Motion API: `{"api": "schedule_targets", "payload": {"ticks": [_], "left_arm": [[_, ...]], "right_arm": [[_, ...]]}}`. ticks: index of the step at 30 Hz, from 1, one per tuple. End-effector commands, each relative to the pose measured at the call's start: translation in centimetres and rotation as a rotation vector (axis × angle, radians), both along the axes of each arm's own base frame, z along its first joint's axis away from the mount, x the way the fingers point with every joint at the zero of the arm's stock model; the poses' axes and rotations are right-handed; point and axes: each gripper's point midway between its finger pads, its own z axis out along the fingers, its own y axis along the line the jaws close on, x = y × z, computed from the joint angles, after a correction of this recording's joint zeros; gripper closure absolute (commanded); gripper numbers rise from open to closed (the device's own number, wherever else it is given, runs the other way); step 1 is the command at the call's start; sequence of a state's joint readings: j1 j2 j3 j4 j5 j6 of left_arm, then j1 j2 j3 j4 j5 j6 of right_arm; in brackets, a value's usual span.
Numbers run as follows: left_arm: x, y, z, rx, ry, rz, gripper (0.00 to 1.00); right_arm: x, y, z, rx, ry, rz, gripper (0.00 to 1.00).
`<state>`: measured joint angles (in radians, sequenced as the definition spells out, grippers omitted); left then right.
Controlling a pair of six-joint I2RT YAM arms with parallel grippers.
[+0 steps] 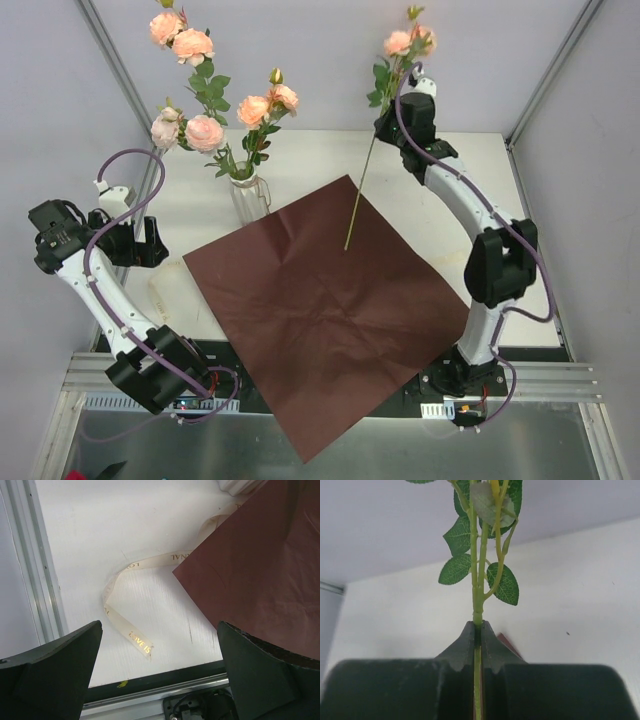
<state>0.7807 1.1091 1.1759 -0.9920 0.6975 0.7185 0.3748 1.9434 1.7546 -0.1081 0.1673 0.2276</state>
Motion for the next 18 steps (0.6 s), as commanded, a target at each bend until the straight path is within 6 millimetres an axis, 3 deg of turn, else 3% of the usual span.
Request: {"api": "schedule_targets", "payload": {"ticks": [1,3,6,7,9,13,15,16,18], "left_arm": [[0.0,0.0,1.4,0.014,-0.029,-0.006,0.01],[0.2,0.0,1.7,0.008,-0.033,-0.002,0.01],[0.4,-0.1,2.0,-0.015,-0.038,0.008,0.01],[0.5,-0.1,2.2,-0.026,-0.040,0.016,0.01],[0.7,0.0,2.4,-0.045,-0.049,0.023,0.01],[1.0,0.2,2.8,-0.080,-0.057,0.045,0.01],[1.0,0.1,3.1,-0.088,-0.065,0.047,0.01],[1.0,0.0,3.1,-0.090,-0.066,0.047,0.01],[0.8,-0.1,3.3,-0.083,-0.072,0.046,0.01]], "right_arm": [[-2.1,2.0,16.2,0.213,-0.455,0.109,0.99],[-3.7,3.0,20.8,0.219,-0.599,0.171,0.99],[-8.1,4.9,28.7,0.196,-0.824,0.255,0.99],[-10.0,6.8,30.2,0.198,-0.866,0.326,0.99],[-13.1,7.9,34.1,0.158,-1.001,0.380,0.99],[-19.6,11.4,39.4,0.178,-1.188,0.496,0.99],[-21.0,12.5,40.5,0.163,-1.246,0.522,0.99],[-22.8,13.2,42.1,0.187,-1.291,0.544,0.99],[-23.4,14.5,42.5,0.199,-1.315,0.567,0.99]]}}
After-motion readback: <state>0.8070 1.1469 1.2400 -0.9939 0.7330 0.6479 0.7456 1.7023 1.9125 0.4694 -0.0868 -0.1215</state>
